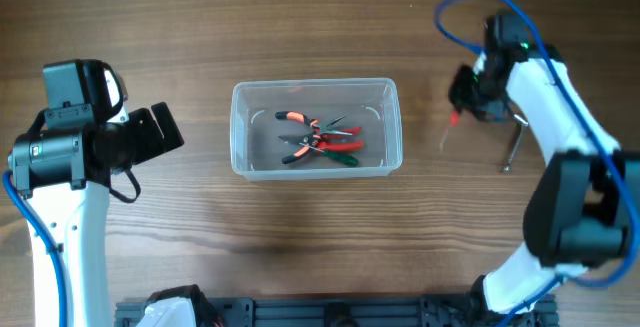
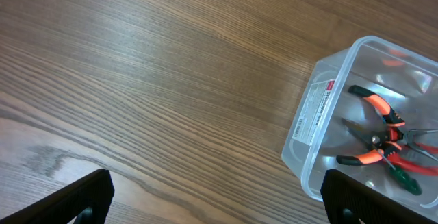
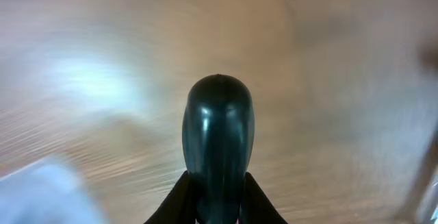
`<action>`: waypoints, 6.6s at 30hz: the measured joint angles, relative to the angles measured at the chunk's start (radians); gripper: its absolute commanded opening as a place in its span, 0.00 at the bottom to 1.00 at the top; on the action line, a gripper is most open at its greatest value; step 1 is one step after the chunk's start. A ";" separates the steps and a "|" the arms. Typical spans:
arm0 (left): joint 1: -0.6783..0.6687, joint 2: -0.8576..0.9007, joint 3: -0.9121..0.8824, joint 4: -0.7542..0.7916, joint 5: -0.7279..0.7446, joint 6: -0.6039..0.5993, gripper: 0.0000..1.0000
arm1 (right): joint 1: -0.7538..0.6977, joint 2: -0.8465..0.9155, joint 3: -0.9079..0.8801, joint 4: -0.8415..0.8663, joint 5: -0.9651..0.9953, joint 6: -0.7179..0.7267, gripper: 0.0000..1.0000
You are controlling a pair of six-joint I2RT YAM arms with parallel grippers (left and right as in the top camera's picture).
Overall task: Pack container
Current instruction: 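Carry the black screwdriver with the right gripper into the container and release, then move the right gripper to the silver socket wrench and grasp it, then carry the silver wrench with the right gripper into the container and release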
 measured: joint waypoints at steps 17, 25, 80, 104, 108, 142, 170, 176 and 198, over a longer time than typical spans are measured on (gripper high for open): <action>0.000 0.000 0.000 -0.002 0.000 0.000 1.00 | 0.618 0.033 0.092 0.046 -0.088 -0.908 0.04; 0.000 0.000 0.000 -0.004 0.000 0.000 1.00 | 0.632 0.200 0.091 0.048 -0.179 -1.008 0.04; 0.000 0.000 0.000 -0.003 0.000 0.000 1.00 | -0.334 0.005 -0.060 -0.150 0.014 0.019 1.00; 0.000 0.000 0.000 -0.004 0.000 0.000 1.00 | -0.348 0.196 -0.062 -0.076 0.029 0.010 0.56; 0.000 0.000 0.000 -0.005 0.000 0.000 1.00 | -0.348 0.196 -0.062 -0.074 0.031 0.007 0.32; 0.000 0.000 0.000 -0.011 0.000 0.000 1.00 | -0.113 -0.143 0.073 -0.086 0.042 -0.182 0.04; 0.000 0.000 0.000 -0.012 0.000 0.000 1.00 | 0.706 0.054 0.116 0.054 -0.220 -1.172 0.05; 0.000 0.000 0.000 -0.011 0.000 0.000 1.00 | 0.706 0.143 0.115 0.054 -0.256 -1.176 0.05; 0.000 0.000 0.000 -0.011 0.000 0.000 1.00 | 0.706 0.198 0.115 0.067 -0.233 -1.103 0.28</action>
